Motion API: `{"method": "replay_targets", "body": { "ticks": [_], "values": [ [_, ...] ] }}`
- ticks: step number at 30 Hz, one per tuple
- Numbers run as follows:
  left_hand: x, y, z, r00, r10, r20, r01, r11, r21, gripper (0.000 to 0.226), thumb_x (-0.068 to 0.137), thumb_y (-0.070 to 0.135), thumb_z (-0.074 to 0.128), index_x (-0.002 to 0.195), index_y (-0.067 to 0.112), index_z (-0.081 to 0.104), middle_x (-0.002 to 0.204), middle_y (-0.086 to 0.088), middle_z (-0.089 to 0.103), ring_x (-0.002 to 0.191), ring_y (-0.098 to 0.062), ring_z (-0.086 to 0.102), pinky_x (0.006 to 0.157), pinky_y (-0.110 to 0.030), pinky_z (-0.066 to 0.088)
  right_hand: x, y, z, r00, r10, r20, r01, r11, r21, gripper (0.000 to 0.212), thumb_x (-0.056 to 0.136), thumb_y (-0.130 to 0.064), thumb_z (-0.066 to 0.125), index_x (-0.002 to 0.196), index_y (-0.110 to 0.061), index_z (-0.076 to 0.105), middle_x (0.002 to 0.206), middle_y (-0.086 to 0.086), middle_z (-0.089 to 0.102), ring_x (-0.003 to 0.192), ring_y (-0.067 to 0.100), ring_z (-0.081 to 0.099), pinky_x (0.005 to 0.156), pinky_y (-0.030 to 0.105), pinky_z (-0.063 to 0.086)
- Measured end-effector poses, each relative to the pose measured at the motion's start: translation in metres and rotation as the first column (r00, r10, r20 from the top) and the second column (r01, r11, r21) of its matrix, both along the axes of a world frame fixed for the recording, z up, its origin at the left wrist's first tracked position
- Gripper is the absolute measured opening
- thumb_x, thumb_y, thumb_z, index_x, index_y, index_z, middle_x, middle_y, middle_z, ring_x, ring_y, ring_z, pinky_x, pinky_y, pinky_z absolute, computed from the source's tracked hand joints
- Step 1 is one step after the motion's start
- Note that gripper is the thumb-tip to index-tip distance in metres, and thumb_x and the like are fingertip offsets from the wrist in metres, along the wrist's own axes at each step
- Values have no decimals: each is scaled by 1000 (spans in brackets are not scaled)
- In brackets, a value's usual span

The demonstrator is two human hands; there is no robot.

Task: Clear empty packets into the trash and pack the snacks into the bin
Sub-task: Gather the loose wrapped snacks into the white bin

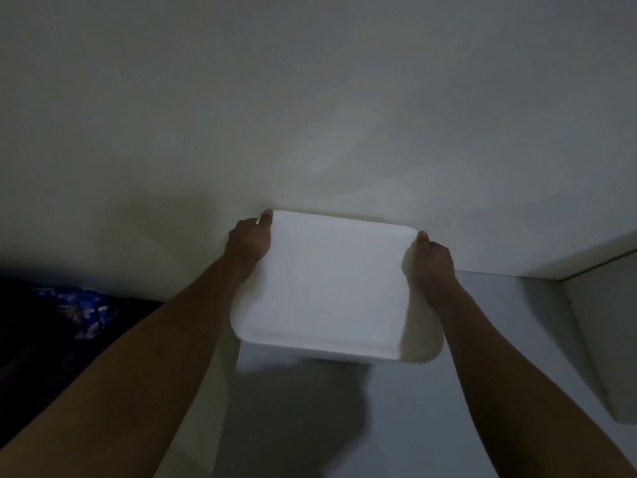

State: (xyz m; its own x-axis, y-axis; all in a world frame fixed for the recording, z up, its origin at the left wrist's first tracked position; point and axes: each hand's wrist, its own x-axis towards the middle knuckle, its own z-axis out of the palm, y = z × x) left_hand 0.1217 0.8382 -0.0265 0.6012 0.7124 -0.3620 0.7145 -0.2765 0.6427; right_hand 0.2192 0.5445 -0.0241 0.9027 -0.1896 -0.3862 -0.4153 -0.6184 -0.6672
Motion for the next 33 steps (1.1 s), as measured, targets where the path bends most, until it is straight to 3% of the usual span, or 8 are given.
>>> {"method": "replay_targets", "body": {
  "ticks": [6,9,12,14,17,22,27,33],
  "values": [
    [-15,-8,7,991,28,131,-40,995,88,54,99,51,44,112,5,68,120,-19,67,114,-38,60,94,-38,47,-15,-4,6,990,7,138,-10,1000,20,56,104,-44,36,111,3,66,116,25,66,111,39,61,92,38,44],
    [-35,-25,16,933,-133,335,33,957,289,39,95,43,55,120,15,63,127,-9,61,119,-29,57,96,-38,47,-36,-5,17,944,90,318,-95,996,-1,48,99,-43,48,132,-10,57,132,14,60,123,32,56,102,38,42],
    [-65,-51,14,903,-409,132,284,798,531,60,90,59,52,137,21,52,151,-8,43,139,-31,37,110,-47,36,-74,-10,15,880,358,311,-287,924,-251,61,91,-52,52,144,-22,42,152,6,38,133,29,45,108,47,41],
    [-86,-69,15,882,-452,-135,456,742,492,83,84,78,39,149,27,37,162,-7,22,148,-38,15,117,-55,20,-102,-13,11,874,433,222,-324,858,-398,69,90,-60,48,147,-26,31,160,5,23,140,31,33,111,55,33],
    [-108,-86,16,828,-461,-320,561,682,469,111,69,97,14,157,30,9,166,-8,-3,149,-46,-8,117,-64,0,-126,-15,5,822,540,181,-358,737,-573,72,93,-65,37,150,-24,25,162,9,18,147,35,20,115,60,20],
    [-112,-93,17,812,-441,-383,584,634,508,133,52,106,7,157,26,-4,165,-12,-12,148,-48,-13,118,-65,3,-129,-15,4,795,562,227,-338,722,-604,75,92,-70,31,145,-16,34,159,14,25,146,38,21,113,50,33],
    [-111,-96,11,843,-429,-326,538,631,559,135,50,107,19,156,25,5,166,-12,-1,148,-48,-4,115,-64,19,-127,-14,2,797,551,248,-319,732,-602,74,93,-71,27,141,-15,39,159,12,28,147,37,22,108,50,40],
    [-121,-96,15,856,-430,-285,513,653,557,124,58,103,20,156,26,17,166,-10,9,149,-45,0,113,-61,26,-132,-18,4,863,348,367,-228,915,-332,63,97,-54,43,145,-12,46,157,2,38,148,21,29,111,44,38]
  ]
}}
